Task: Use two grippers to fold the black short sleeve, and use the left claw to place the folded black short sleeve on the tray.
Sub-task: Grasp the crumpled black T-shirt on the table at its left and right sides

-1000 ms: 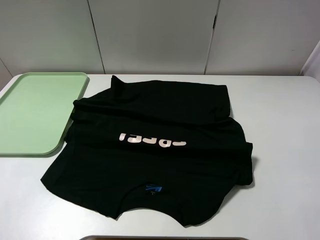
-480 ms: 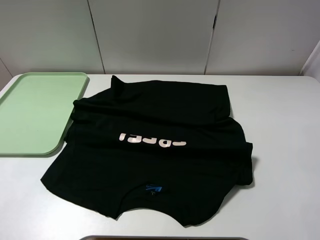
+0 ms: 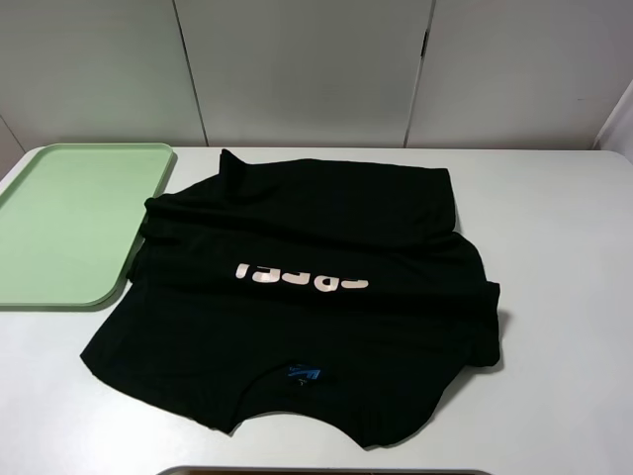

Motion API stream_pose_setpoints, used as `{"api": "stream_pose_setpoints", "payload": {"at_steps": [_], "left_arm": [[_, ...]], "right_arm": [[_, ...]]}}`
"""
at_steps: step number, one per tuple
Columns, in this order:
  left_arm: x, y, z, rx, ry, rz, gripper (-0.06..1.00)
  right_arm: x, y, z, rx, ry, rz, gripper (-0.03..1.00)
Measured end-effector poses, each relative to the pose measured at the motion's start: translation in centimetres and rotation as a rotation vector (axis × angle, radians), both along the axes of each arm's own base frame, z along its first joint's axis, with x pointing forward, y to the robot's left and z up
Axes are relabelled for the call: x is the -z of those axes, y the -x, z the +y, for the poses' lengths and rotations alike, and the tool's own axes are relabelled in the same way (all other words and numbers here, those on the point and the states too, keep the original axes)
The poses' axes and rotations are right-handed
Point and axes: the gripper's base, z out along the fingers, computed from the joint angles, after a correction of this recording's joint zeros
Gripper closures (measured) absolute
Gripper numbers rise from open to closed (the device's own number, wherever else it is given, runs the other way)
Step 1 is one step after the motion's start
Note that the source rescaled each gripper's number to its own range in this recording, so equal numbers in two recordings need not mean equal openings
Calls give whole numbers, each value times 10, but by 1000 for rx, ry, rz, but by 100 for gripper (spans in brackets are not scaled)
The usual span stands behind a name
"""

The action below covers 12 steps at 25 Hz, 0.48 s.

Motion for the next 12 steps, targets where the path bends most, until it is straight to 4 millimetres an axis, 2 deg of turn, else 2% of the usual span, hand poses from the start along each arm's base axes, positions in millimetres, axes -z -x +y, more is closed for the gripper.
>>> {"api": "stream_pose_setpoints", "payload": {"at_steps": [12], "left_arm": [[0,0,0,29,0,0,-6]], "right_arm": [[0,0,0,0,0,0,-3]]}}
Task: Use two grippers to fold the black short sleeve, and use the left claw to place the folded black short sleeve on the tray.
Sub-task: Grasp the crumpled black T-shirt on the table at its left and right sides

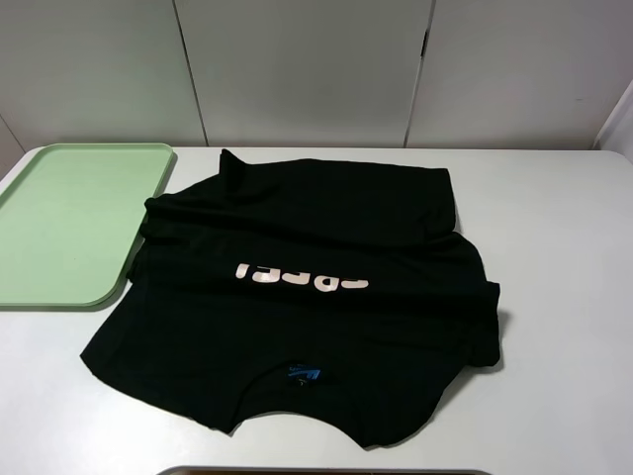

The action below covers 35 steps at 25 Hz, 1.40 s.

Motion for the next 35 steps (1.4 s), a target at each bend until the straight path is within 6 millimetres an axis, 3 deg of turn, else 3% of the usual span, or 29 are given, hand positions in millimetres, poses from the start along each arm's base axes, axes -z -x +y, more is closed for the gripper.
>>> {"api": "stream_pose_setpoints", "payload": {"at_steps": [23,35], "left_arm": [[0,0,0,92,3,0,-6],[-8,4,-8,309,-43,-29,-6]], "right_arm": [[-2,-1,0,2,-6,-25,-3],[-13,-9,3,-53,33,-113,-3]]}}
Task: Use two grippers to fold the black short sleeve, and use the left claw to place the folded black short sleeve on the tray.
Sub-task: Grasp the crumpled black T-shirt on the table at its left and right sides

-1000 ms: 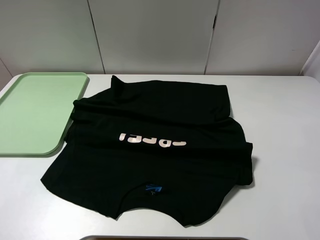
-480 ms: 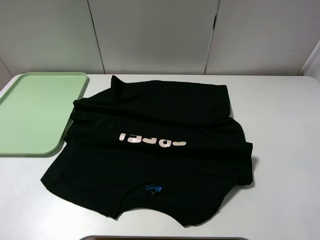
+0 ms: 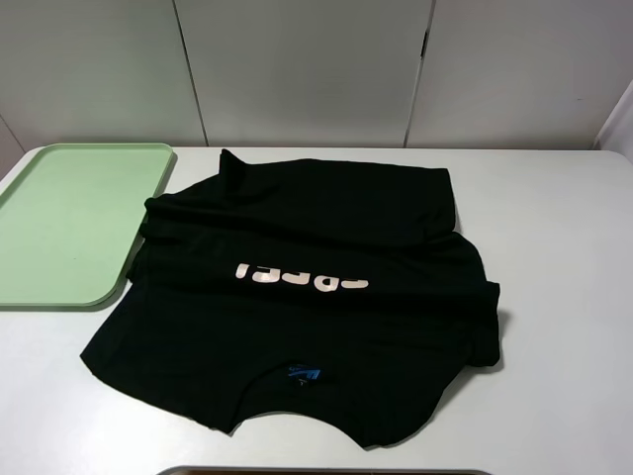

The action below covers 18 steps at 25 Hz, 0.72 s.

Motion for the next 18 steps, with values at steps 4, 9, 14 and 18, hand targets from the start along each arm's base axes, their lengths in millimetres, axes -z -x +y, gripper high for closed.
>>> {"api": "stream_pose_setpoints", "payload": {"at_steps": [4,9,14,18], "left_arm": [[-15,-9,-4,58,-9,48,-6],[-30,-29,-10,139,-58,147,-5],[-32,-50,-16,200,-115,286,-5],[-25,-71,-23,257,-179,425,-5]], "right_arm": [[1,-16,7,-54,-20,75,-3],[5,-44,15,-112,-17,184,-3],[13,-67,22,-226,56,256,-3],[19,-81,29,-333,122,292,-3]]}}
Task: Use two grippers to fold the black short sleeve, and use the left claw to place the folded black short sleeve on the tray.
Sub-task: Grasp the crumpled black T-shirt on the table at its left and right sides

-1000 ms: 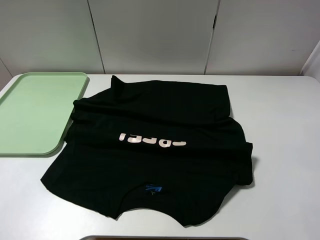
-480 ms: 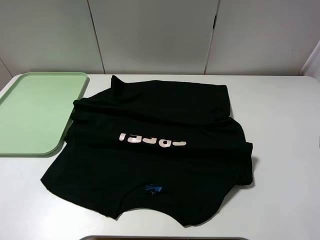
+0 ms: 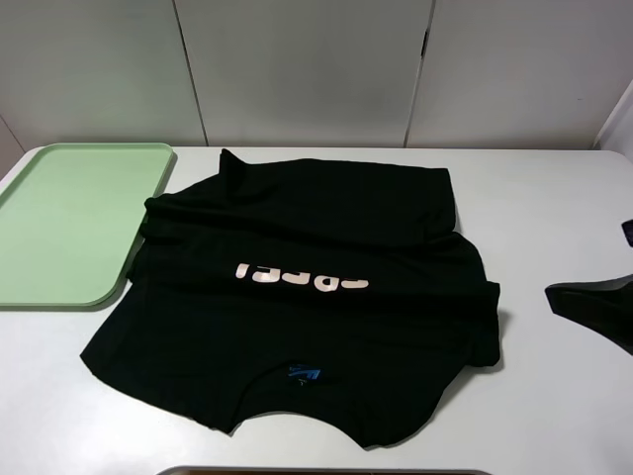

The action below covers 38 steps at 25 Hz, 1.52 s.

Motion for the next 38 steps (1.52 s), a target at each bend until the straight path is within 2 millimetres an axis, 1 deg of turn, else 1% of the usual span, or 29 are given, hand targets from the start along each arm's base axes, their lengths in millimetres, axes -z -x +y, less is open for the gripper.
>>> {"api": "stream_pose_setpoints", "payload": {"at_steps": [3,5,10,13,14,22,27,30,33,34,36,38], "left_arm": [[6,-14,-4,23,-28,75,-5],[9,-25,-10,46,-14,103,-4],[12,-39,-17,82,7,102,-4],[13,-41,-17,83,4,113,-4],[13,-41,-17,83,3,116,-4],[15,-39,-17,91,-6,154,-3],[15,-37,-17,94,-10,165,-3],[15,-37,-17,94,-10,165,-2],[14,-39,-17,89,-4,146,-2],[14,-40,-17,86,-2,140,-2],[14,-41,-17,78,3,129,-2],[14,-41,-17,71,7,126,-2]], "right_arm": [[5,-9,9,-119,59,0,-3],[9,-14,13,-185,111,5,-3],[21,-28,20,-268,216,25,-3],[30,-36,26,-319,268,60,-3],[30,-36,26,-319,268,60,-3],[64,-54,41,-534,536,146,-3],[80,-62,47,-607,620,190,-3],[83,-66,50,-614,626,174,-3],[81,-70,52,-610,621,140,-3],[74,-77,56,-603,618,108,-3],[69,-86,60,-603,621,100,-3],[70,-100,68,-613,635,145,-3]]}}
